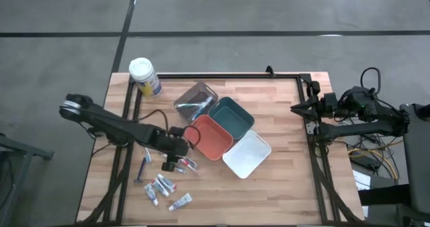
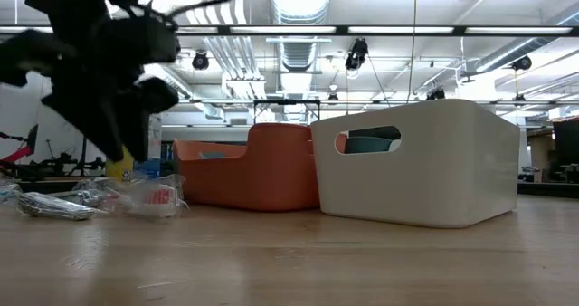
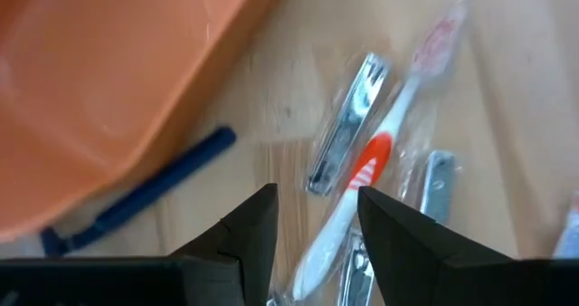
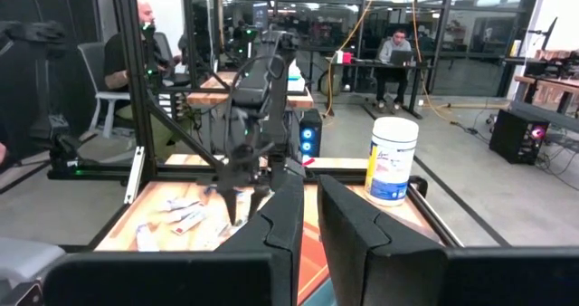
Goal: Pick & Place Travel size toiletries
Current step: Put the orange toothbrush into the black bin
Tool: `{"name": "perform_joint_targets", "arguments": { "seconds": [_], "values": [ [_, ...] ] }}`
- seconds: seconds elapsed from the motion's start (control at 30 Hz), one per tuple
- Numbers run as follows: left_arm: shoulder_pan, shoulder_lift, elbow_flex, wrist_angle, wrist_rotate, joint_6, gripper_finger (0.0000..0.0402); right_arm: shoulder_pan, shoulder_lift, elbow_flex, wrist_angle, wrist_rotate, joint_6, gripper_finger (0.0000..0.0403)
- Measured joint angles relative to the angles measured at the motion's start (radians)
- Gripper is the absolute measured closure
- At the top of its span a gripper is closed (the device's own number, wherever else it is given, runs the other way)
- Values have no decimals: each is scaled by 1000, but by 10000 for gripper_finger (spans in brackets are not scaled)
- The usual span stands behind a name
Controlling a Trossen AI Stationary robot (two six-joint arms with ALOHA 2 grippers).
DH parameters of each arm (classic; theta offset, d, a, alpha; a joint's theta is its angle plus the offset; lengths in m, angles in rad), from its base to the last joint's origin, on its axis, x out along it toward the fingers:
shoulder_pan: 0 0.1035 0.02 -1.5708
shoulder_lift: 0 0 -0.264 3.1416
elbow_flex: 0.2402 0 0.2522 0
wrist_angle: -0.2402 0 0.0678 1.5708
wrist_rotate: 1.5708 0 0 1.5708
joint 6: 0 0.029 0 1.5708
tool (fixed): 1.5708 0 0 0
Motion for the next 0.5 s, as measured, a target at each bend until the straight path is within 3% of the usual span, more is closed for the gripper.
{"name": "perform_joint_targets", "arguments": {
  "seconds": [0.5],
  "values": [
    [-47,47,-59,25,0,-32,243,0,0,0,0,0,-1,369]
  ]
}}
